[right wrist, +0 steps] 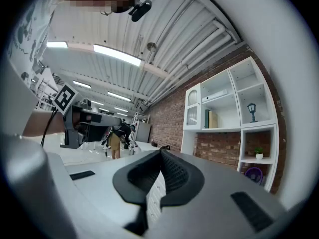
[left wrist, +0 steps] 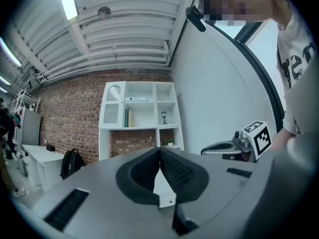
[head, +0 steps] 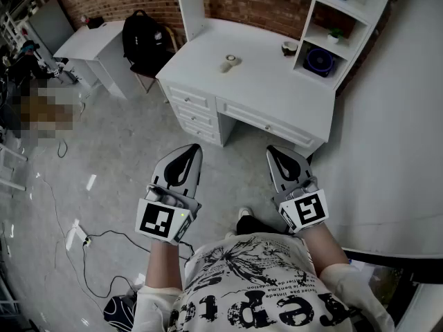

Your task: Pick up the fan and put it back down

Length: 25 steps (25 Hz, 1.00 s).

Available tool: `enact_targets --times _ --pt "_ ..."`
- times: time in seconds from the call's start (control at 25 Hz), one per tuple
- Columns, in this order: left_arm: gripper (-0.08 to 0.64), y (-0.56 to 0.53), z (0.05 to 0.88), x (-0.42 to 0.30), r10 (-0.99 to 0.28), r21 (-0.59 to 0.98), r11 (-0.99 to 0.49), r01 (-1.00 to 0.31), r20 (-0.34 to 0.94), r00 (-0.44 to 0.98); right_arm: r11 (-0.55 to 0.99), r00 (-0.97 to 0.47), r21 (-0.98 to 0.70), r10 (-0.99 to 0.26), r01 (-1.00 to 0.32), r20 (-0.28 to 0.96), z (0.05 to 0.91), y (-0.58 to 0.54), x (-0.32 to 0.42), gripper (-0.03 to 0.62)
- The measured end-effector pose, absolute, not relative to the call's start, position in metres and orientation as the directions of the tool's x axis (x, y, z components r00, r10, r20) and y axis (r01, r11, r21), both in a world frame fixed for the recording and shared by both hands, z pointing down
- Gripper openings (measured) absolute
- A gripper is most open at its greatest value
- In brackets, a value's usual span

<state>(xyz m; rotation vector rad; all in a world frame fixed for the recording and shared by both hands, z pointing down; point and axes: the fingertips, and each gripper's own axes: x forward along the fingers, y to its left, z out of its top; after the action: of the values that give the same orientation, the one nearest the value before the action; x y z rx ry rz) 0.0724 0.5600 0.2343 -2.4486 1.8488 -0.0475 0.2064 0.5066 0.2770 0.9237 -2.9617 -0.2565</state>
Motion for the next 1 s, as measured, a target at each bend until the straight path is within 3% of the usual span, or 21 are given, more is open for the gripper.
enact_targets --times 0.64,0.72,1.0 --pt "0.028 0.573 0.259 0.070 -0.952 -0.034 -0.307 -0.951 -0.003 0.307 0.792 -0.798 0.107 -0.602 -0.602 -0.034 0.290 0.520 0.204 0.015" --pt "0.365 0.571 0.264 0.065 -0.954 -0.055 -0.298 -0.953 0.008 0.299 0.792 -0.797 0.098 -0.604 -0.603 -0.027 0.293 0.519 0.199 0.015" --pt "0.391 0.552 0.264 0.031 -0.975 -0.067 -0.219 -0.974 -0.012 0.220 0.798 -0.801 0.083 -0.599 -0.597 -0.009 0.299 0.491 0.178 0.015"
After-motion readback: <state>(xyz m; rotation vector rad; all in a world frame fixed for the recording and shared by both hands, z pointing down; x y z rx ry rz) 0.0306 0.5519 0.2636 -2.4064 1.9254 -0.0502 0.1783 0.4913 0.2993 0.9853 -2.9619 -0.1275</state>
